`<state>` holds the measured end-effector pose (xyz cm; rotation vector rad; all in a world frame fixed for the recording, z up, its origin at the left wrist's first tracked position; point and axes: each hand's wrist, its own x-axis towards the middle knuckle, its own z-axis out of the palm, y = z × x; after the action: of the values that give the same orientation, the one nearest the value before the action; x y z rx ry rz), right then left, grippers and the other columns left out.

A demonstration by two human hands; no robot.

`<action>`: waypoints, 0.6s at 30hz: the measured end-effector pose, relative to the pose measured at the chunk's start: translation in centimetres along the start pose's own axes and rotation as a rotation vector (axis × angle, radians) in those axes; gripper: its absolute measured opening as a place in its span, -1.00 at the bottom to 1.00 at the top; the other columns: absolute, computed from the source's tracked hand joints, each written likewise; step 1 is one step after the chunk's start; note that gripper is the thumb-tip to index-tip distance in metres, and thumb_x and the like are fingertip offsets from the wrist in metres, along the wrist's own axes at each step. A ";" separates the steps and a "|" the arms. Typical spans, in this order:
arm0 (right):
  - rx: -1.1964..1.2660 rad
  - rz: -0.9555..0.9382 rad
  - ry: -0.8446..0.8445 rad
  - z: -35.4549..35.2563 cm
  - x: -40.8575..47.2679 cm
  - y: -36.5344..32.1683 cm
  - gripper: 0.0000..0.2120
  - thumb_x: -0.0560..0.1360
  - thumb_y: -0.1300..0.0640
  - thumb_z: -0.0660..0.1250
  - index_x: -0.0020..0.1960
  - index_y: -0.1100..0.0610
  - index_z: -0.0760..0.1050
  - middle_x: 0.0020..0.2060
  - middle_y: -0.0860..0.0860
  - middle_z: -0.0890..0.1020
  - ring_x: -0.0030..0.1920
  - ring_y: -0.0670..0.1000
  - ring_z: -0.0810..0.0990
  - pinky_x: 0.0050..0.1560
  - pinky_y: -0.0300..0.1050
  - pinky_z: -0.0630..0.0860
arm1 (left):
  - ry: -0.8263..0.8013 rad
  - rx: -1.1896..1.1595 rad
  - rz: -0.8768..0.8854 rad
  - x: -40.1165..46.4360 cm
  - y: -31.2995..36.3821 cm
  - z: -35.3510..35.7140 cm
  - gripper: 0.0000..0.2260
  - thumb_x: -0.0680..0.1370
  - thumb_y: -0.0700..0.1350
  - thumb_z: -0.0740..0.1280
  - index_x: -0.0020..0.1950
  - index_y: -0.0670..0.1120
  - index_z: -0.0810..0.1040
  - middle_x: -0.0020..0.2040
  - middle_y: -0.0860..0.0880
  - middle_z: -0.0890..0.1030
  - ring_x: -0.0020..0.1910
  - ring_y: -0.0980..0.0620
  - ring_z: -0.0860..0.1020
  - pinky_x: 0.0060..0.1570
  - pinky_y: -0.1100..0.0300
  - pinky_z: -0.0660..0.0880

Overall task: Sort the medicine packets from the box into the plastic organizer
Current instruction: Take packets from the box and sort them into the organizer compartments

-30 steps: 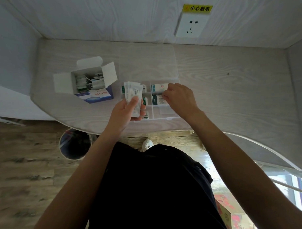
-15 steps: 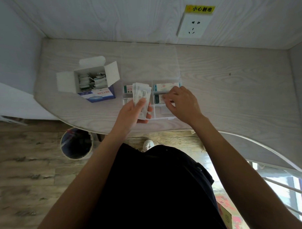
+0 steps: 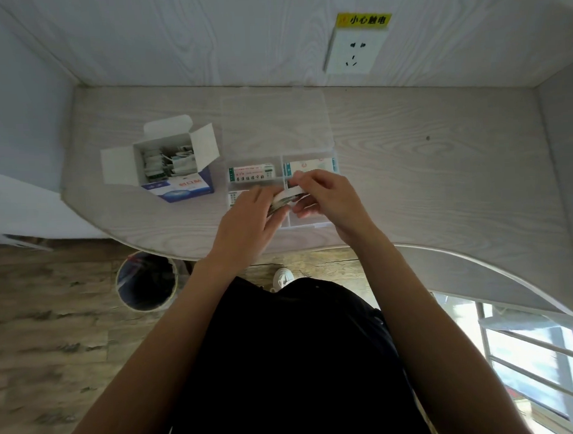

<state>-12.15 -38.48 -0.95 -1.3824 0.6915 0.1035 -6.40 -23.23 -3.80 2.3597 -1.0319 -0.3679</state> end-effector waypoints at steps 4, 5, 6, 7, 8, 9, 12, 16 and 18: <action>0.166 -0.011 -0.009 -0.6 -0.2 0.3 -0.70 0.55 0.10 0.26 0.04 0.36 0.54 -0.24 0.17 0.63 -0.32 0.00 0.63 -0.26 -0.23 0.57 | -0.010 -0.233 -0.010 0.0 0.4 -0.6 -0.68 0.62 0.04 0.10 0.26 -0.09 0.43 -0.02 0.06 0.50 -0.09 0.09 0.47 -0.14 0.21 0.38; 0.190 -0.012 -0.017 -0.6 -0.3 0.3 -0.74 0.55 0.13 0.27 0.02 0.34 0.55 -0.24 0.17 0.63 -0.31 0.00 0.63 -0.26 -0.23 0.57 | -0.016 -0.241 -0.010 -0.1 0.4 -0.5 -0.67 0.62 0.06 0.09 0.27 -0.08 0.42 -0.01 0.08 0.49 -0.08 0.10 0.46 -0.13 0.22 0.36; 0.210 -0.012 -0.026 -0.7 -0.3 0.3 -0.81 0.55 0.18 0.27 -0.01 0.31 0.56 -0.25 0.15 0.63 -0.31 -0.01 0.63 -0.26 -0.24 0.57 | -0.016 -0.224 0.000 -0.1 0.3 -0.4 -0.64 0.62 0.10 0.07 0.28 -0.08 0.42 0.01 0.06 0.50 -0.05 0.09 0.45 -0.11 0.23 0.34; 0.223 -0.010 -0.033 -0.8 -0.3 0.3 -0.86 0.55 0.23 0.26 -0.04 0.27 0.56 -0.28 0.13 0.64 -0.32 -0.01 0.63 -0.26 -0.24 0.57 | -0.013 -0.187 0.017 0.0 0.1 -0.3 -0.60 0.62 0.13 0.04 0.30 -0.08 0.42 0.03 0.01 0.50 -0.02 0.05 0.45 -0.08 0.22 0.34; 0.222 -0.007 -0.035 -0.9 -0.3 0.3 -0.88 0.54 0.28 0.25 -0.06 0.24 0.57 -0.30 0.10 0.64 -0.32 -0.02 0.64 -0.25 -0.23 0.57 | -0.014 -0.144 0.030 0.0 -0.1 -0.1 -0.56 0.60 0.14 0.01 0.31 -0.08 0.42 0.05 -0.04 0.50 0.01 0.00 0.44 -0.04 0.20 0.35; 0.212 -0.005 -0.039 -1.0 -0.3 0.3 -0.87 0.54 0.31 0.24 -0.07 0.22 0.56 -0.31 0.07 0.64 -0.32 -0.02 0.64 -0.25 -0.23 0.57 | -0.018 -0.127 0.027 0.0 -0.3 0.0 -0.53 0.58 0.14 -0.01 0.32 -0.09 0.42 0.07 -0.07 0.50 0.04 -0.03 0.43 0.01 0.17 0.36; 0.211 -0.017 -0.058 -1.4 -0.3 0.3 -0.85 0.53 0.36 0.22 -0.06 0.21 0.55 -0.31 0.02 0.64 -0.31 -0.02 0.64 -0.25 -0.24 0.57 | -0.061 -0.284 -0.044 0.2 0.0 -0.3 -0.53 0.56 0.17 0.00 0.37 0.00 0.39 0.12 -0.03 0.48 0.10 0.03 0.39 0.11 0.18 0.33; 0.255 -0.027 -0.059 -1.7 -0.2 0.0 -0.88 0.55 0.32 0.21 0.00 0.23 0.53 -0.25 0.08 0.63 -0.31 -0.02 0.64 -0.26 -0.25 0.56 | -0.038 -0.547 -0.146 0.5 0.9 -0.7 -0.79 0.64 0.00 0.08 0.20 0.11 0.45 -0.03 0.15 0.55 -0.11 0.33 0.47 -0.10 0.38 0.39; 0.276 -0.021 -0.060 -1.6 -0.1 -0.1 -0.88 0.55 0.30 0.22 -0.02 0.23 0.53 -0.24 0.09 0.63 -0.31 -0.02 0.64 -0.26 -0.25 0.57 | -0.006 -0.669 -0.278 0.6 1.1 -0.8 -0.79 0.65 -0.04 0.08 -0.01 0.01 0.50 -0.20 0.00 0.58 -0.30 0.23 0.54 -0.32 0.30 0.46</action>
<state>-12.80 -39.92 -0.84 -1.1176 0.6161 0.0310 -6.27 -24.02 -2.55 1.8780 -0.4680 -0.7001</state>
